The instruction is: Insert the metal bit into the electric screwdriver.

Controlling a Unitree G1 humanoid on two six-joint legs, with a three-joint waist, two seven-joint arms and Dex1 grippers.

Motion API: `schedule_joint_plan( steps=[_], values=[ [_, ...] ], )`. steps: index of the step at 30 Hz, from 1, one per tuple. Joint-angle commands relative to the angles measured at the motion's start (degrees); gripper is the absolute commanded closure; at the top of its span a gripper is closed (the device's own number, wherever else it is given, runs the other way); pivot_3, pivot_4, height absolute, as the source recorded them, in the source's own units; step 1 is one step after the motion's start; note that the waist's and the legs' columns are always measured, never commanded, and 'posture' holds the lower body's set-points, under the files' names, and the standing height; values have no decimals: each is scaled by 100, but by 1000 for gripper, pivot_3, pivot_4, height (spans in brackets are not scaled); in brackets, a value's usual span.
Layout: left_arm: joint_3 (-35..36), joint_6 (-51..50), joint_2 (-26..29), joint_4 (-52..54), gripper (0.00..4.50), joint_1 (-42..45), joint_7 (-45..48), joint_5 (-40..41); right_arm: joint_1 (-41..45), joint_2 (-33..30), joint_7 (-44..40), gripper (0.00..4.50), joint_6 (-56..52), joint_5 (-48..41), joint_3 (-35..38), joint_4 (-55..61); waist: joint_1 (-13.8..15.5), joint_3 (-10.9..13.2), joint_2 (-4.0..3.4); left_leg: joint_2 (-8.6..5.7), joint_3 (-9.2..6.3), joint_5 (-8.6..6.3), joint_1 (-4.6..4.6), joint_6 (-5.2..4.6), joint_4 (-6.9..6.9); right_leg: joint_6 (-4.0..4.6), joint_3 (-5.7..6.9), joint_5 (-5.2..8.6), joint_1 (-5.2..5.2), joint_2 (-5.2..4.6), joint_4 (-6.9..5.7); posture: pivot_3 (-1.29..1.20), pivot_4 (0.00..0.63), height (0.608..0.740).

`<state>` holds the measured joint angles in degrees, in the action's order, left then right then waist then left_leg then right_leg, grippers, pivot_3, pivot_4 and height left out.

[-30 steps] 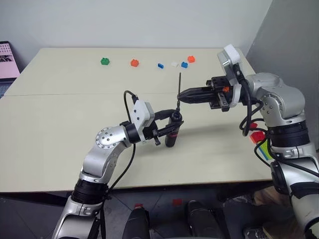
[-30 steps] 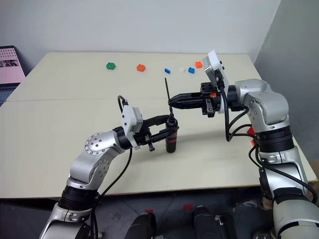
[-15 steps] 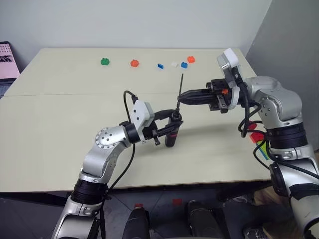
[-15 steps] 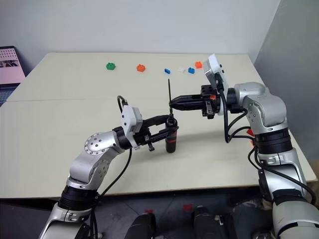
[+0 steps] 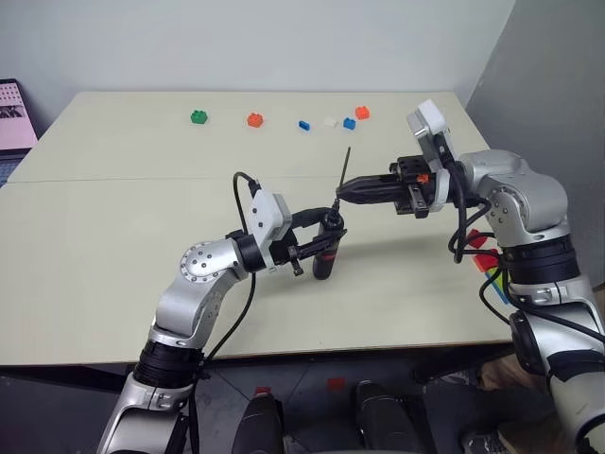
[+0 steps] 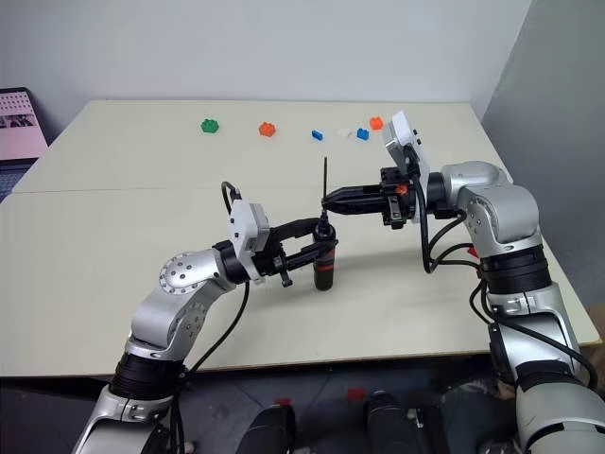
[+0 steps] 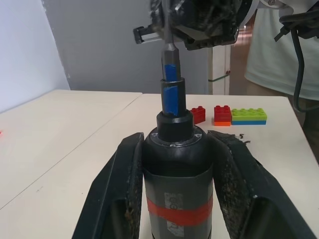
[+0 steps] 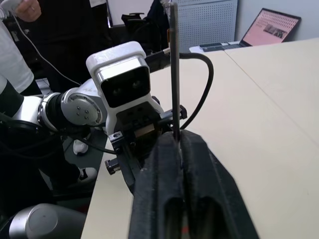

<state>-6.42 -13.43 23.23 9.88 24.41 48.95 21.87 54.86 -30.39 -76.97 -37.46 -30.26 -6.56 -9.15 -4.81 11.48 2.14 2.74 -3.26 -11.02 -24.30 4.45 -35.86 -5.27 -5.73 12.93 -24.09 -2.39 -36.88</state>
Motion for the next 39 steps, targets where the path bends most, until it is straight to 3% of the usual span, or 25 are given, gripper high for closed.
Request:
schedule_joint_plan(
  steps=[1, 9, 14, 19, 22, 27, 33, 39],
  values=[
    [120, -8, 116, -45, 2888, -8, -74, -104, 13, -112, 17, 3274, -114, -125, 111, 378, 0, 0, 0, 0, 0, 0, 0, 0, 0, 0, 0, 0, 0, 0, 0, 0, 150, 740],
    [141, -92, 80, -23, 2888, 130, -222, -138, -197, -449, 151, 1307, -261, -191, 360, 824, 10, 0, 0, 0, 0, 0, -1, 0, 0, 0, 0, 0, 1, 0, 1, 0, 150, 740],
    [44, -19, 769, -131, 2889, 813, -108, -810, -778, -956, 644, 190, -156, -85, 857, 1508, 0, 0, 0, 0, -2, 0, -4, 0, 0, 0, 0, 0, -5, 2, 0, 0, 150, 740],
    [-615, 251, 1680, -772, 2891, 1854, 530, -1891, -1450, -1625, 999, 177, -58, 30, 1310, 2365, 31, 5, -1, 0, -2, 0, -22, 0, 3, 0, -1, 1, -20, 4, 6, 0, 150, 740],
    [-1164, 645, 1721, -1866, 2891, 2565, 792, -2560, -1877, -2248, 1060, 177, -6, 201, 1494, 3065, 90, 9, -8, -1, 2, -1, -37, 1, 4, -5, -2, 5, -28, -1, 15, 0, 150, 740],
    [-2226, 2161, 1080, -4291, 2891, 3657, 734, -3788, -2185, -2830, 1387, 177, -878, -258, 1692, 4080, 200, 11, -6, -2, 0, -2, -44, 2, 5, -1, 5, 14, -31, -2, 18, 0, 150, 740],
    [-2382, 2816, 1, -6334, 2891, 4398, 466, -4135, -2129, -3098, 1733, 177, -1456, -360, 1460, 4333, 245, 14, 0, -3, 1, -3, -53, 2, -6, -1, 3, 14, -35, -4, 18, 0, 150, 740],
    [-2348, 3036, -457, -7359, 2891, 4727, 300, -4401, -2205, -3182, 1883, 177, -1583, -340, 1302, 4370, 283, 14, 0, -3, 1, -3, -54, 2, 1, -2, 4, 15, -38, -4, 16, 0, 150, 740]
  ],
)
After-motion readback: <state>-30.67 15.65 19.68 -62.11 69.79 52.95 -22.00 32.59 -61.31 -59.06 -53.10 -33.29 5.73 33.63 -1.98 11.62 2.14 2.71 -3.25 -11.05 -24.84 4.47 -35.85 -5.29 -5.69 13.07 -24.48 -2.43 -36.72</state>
